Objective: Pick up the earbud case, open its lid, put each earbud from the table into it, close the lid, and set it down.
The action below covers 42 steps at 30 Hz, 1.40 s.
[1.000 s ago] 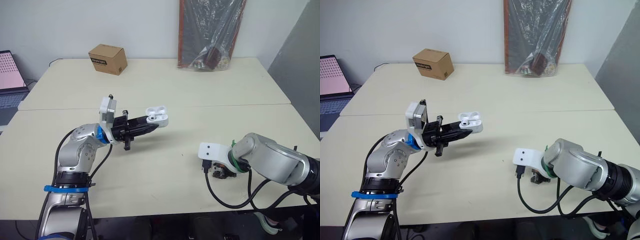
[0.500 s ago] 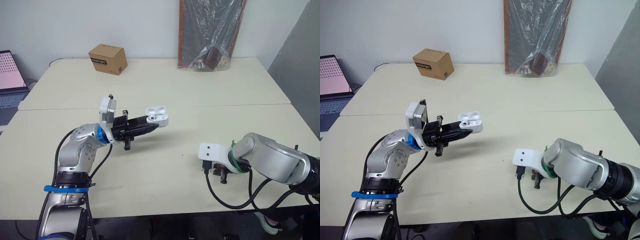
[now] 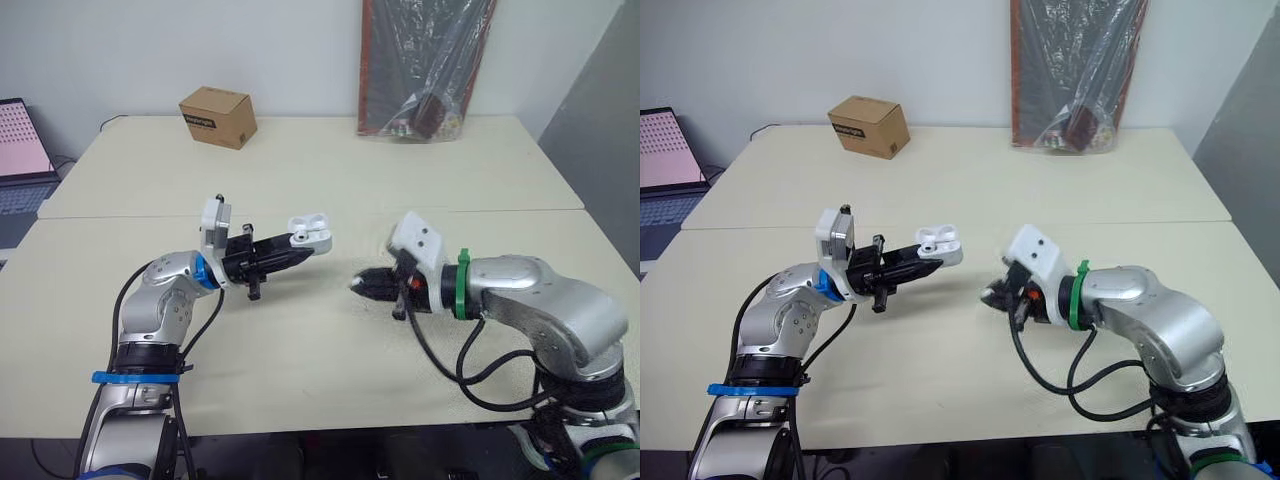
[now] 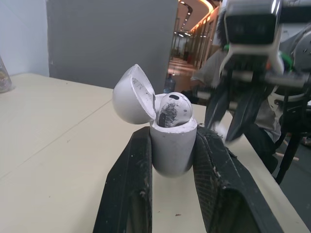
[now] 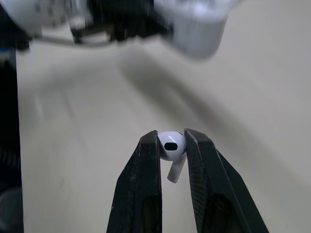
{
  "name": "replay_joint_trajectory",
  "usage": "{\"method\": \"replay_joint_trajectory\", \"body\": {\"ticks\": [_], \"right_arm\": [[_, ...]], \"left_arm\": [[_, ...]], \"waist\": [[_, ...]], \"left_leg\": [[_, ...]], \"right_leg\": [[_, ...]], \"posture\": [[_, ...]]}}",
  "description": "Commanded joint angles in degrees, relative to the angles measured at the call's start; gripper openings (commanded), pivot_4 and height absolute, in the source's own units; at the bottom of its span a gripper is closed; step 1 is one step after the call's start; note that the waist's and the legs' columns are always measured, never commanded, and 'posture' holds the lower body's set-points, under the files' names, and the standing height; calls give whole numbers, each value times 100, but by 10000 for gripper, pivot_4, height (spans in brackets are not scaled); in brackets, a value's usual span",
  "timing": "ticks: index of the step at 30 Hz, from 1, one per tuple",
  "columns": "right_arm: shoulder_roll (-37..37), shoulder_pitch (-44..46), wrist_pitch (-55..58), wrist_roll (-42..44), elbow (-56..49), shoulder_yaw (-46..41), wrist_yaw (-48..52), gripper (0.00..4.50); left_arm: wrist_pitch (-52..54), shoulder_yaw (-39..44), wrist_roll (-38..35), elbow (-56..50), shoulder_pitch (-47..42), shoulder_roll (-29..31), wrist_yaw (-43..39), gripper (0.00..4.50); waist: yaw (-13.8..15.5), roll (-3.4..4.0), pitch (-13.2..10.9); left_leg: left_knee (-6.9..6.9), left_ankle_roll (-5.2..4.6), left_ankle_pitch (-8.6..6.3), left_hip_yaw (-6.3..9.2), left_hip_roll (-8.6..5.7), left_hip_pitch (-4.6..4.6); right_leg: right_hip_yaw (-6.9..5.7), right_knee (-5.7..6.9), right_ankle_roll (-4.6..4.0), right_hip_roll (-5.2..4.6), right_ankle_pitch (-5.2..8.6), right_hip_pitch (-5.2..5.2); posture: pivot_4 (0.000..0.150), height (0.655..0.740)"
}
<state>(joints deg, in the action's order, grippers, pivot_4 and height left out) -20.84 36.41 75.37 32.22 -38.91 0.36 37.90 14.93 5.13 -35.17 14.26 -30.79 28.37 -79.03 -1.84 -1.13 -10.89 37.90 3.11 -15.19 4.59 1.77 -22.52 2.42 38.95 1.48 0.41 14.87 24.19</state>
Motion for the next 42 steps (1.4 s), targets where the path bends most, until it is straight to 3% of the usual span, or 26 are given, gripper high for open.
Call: {"method": "replay_joint_trajectory", "body": {"ticks": [1, 6, 12, 42], "right_arm": [[509, 469, 133, 381, -15, -673, -480, 3624], [1087, 950, 283, 436, 267, -900, -1207, 3624], [1244, 993, 82, 359, 371, -583, -1647, 3624], [750, 608, -895, 2, 573, 425, -2062, 3624]], "left_arm": [[-174, 11, 28, 11, -180, -52, -91, 8568], [-268, -15, 80, 144, -277, -144, -108, 8568], [-248, 17, 80, 161, -358, -236, -89, 8568], [75, 197, -183, 52, -518, -311, 100, 8568]], "waist": [[-2, 0, 0], [-6, 1, 1], [-10, 2, 1], [-22, 1, 1]], "left_leg": [[-1, 0, 0, 0, 1, 3], [-3, 0, 0, -1, 2, 4], [-4, 0, 0, -1, 1, -3], [-4, -1, 0, -1, 2, -1]], "right_leg": [[-1, 2, 0, 1, 0, -1], [1, 2, -7, 2, -4, -1], [2, -1, -9, 0, -5, 1], [2, -2, -5, 0, -2, 2]], "posture": [[1500, 7400], [1500, 7400], [1500, 7400], [1500, 7400]]}}
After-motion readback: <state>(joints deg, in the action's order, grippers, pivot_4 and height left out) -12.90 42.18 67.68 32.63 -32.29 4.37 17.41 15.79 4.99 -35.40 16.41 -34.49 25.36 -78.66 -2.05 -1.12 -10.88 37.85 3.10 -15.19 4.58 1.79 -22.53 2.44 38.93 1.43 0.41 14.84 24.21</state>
